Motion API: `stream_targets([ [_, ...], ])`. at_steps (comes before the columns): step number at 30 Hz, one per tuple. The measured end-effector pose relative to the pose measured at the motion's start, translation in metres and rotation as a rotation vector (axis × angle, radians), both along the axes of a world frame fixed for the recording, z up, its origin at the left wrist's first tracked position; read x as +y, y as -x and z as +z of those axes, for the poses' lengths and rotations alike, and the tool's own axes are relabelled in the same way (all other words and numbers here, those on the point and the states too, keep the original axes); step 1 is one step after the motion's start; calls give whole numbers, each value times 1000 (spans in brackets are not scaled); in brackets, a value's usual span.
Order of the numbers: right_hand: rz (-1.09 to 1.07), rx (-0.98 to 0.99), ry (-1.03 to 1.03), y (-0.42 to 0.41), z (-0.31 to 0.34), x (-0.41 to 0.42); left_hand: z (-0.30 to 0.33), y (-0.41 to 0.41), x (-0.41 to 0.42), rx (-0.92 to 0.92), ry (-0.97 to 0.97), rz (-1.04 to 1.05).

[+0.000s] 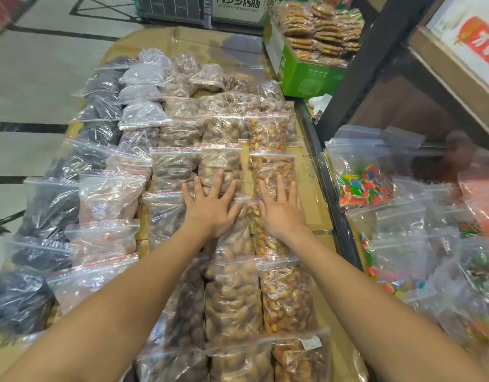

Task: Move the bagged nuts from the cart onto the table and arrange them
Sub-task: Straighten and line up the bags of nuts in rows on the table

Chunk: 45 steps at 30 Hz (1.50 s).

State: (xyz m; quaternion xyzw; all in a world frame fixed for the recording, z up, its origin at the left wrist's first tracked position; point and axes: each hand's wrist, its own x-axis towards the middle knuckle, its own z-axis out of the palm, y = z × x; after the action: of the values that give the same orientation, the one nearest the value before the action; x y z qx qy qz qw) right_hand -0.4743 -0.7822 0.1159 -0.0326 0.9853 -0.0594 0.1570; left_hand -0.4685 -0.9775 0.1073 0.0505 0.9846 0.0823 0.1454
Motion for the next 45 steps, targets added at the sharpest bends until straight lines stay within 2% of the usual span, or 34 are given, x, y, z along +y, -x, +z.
stream_targets([
  [2, 7, -40, 10, 1, 3, -1, 7, 2, -1, -59, -19, -9],
  [4, 23, -64, 54, 4, 7, 2, 15, 3, -8, -36, -101, -19],
  [6, 23, -24, 107, 3, 12, 5, 18, 2, -23, 127, -181, -9],
  [8, 12, 68, 142, 0, 16, 2, 14, 7, -44, 284, -129, 31],
  [9, 35, 107, 151, 0, 19, -3, 11, 11, -55, 300, -90, 61],
  [13, 235, 277, 210, 12, 23, -38, -1, 29, -80, 189, -8, 86],
  [15, 278, 294, 240, 23, 22, -56, -7, 29, -79, 143, 42, 69],
  [17, 285, 191, 237, 32, 17, -68, -11, 27, -77, 116, 67, 57],
  [20, 292, -77, 141, 44, 7, -75, -9, 28, -77, 55, 59, 54],
  [22, 267, -152, 117, 50, 4, -78, -3, 29, -79, 9, 14, 50],
  [23, 261, -141, 109, 52, 6, -80, 0, 31, -82, 24, -36, 56],
  [25, 260, -3, 121, 52, 14, -84, 8, 33, -90, 186, -117, 55],
  [27, 233, 202, 194, 50, 19, -93, 6, 41, -99, 331, -56, 28],
  [29, 231, 290, 211, 47, 18, -104, -2, 47, -104, 287, 17, 14],
  [33, 238, 36, 162, 55, -5, -116, -20, 53, -104, 187, 24, 26],
  [39, 228, -96, 170, 55, 10, -111, 6, 52, -98, 67, 55, 26],
  [42, 215, 81, 255, 23, 38, -96, 26, 20, -92, 177, 26, 65],
  [45, 207, 200, 327, -48, 39, -71, 17, -51, -75, 295, -47, 13],
])
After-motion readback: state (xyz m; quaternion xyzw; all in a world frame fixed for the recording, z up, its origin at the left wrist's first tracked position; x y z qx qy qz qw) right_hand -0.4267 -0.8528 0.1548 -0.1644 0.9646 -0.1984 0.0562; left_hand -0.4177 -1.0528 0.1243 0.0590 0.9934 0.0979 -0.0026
